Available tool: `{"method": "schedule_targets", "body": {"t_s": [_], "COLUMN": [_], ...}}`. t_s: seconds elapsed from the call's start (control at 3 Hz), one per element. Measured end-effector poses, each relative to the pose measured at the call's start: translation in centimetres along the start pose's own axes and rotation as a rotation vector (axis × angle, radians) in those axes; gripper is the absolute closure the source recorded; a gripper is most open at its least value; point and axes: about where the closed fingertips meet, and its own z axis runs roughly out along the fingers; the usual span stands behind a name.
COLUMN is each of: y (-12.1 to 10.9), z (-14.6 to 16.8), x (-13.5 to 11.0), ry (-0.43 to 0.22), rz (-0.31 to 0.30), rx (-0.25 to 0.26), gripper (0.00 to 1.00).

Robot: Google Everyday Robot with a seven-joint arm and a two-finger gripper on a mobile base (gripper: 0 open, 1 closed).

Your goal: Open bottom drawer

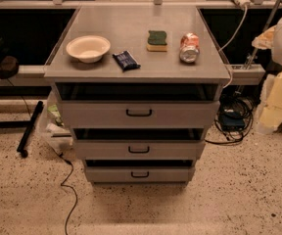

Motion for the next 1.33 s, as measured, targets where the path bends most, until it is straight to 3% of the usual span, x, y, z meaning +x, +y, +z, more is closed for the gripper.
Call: {"method": "schedule_targets", "body": {"t_s": [0.67, 1.0, 1.33], "y": [0.0, 0.8, 2.1], "z": [-0.3, 1.8, 6.8], "x": [-0.1, -0.3, -1.0], "ry": [-0.020, -0.069, -0.156], "rz": [0.002, 0.038, 0.077], "rx": [0.006, 0.003, -0.023], "gripper": [0.00, 0.00, 0.00]}}
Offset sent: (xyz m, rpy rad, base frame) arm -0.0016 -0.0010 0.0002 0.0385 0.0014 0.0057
